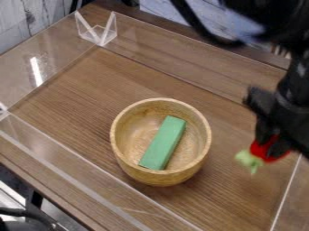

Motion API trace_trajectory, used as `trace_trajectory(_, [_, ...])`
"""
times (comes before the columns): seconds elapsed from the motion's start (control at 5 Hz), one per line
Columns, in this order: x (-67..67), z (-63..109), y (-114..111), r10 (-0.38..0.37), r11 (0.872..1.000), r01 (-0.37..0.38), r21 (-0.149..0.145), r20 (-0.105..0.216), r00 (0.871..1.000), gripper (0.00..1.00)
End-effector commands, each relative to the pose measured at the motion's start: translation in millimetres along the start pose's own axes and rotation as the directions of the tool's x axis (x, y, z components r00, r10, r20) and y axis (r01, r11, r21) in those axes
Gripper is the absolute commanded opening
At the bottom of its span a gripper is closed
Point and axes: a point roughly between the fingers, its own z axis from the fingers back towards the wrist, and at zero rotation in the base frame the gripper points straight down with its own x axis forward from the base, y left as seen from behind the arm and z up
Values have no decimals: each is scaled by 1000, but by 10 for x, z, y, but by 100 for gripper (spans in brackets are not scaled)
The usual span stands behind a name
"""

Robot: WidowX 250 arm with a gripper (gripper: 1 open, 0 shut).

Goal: Move the red fruit to the left

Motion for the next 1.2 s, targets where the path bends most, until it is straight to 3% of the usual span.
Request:
trace_trajectory(0.0, [55, 360, 277, 0, 1000, -3, 31, 87, 996, 0])
trace_trajectory(0.2, [-30, 532, 533, 16, 998, -23, 60, 104, 994, 0])
trace_trajectory(0.4, [-180, 666, 919, 65, 993, -73, 91, 91, 994, 0])
trace_trajectory(0.6, [-398, 748, 1335, 131, 983, -137, 121, 54, 990, 0])
trace_trajectory(1.0, [-773, 755, 1998, 145, 978, -146, 146, 18, 989, 0])
